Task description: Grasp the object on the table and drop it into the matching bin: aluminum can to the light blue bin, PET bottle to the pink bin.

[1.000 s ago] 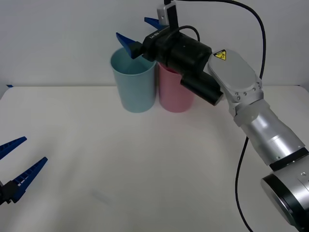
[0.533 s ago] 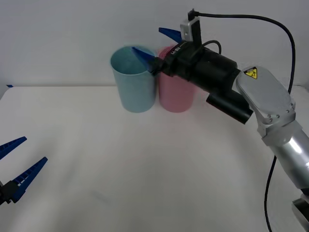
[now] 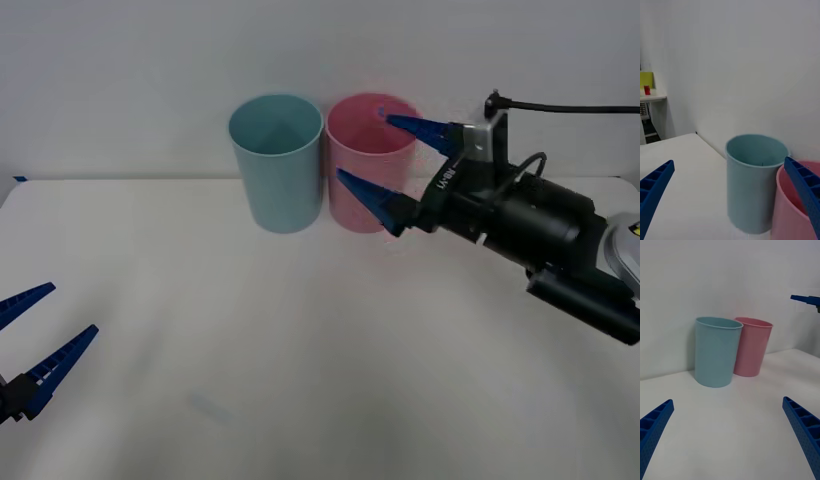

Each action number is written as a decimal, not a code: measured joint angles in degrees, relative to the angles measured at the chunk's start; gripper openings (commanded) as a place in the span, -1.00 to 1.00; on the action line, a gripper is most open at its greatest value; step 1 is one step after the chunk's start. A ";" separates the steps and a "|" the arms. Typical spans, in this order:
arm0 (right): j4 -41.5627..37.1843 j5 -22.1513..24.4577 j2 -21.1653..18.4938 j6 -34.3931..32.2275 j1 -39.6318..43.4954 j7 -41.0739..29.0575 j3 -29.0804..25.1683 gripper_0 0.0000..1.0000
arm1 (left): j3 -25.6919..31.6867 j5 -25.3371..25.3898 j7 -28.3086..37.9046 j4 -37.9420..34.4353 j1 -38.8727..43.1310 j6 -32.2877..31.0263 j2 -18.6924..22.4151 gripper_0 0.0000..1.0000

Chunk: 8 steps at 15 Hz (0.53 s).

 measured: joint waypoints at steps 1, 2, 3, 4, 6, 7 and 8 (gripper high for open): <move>-1.76 -0.08 -0.45 -2.49 2.89 0.39 -2.43 1.00 | 0.00 0.00 0.00 0.00 -0.01 0.00 0.00 1.00; -3.17 -0.33 -0.86 -4.16 5.44 0.72 -4.28 1.00 | 0.00 0.00 0.00 0.00 -0.01 0.00 0.00 1.00; -4.62 -0.79 -1.43 -5.45 8.39 1.13 -6.02 1.00 | 0.00 0.00 0.00 0.00 0.00 0.00 0.00 1.00; -5.89 -1.10 -1.79 -6.62 11.21 1.66 -7.79 1.00 | 0.00 0.00 0.00 0.00 -0.01 0.00 0.00 1.00; -7.35 -1.24 -1.86 -9.88 16.32 2.99 -11.65 1.00 | 0.00 0.00 0.00 0.00 0.00 0.00 0.00 1.00; -7.77 -1.28 -1.81 -11.98 19.16 3.63 -13.88 1.00 | 0.00 0.00 0.00 0.00 0.00 0.00 0.00 1.00; -7.99 -1.47 -1.65 -13.44 21.49 4.69 -15.77 1.00 | 0.00 0.00 0.00 0.00 0.00 0.00 0.00 1.00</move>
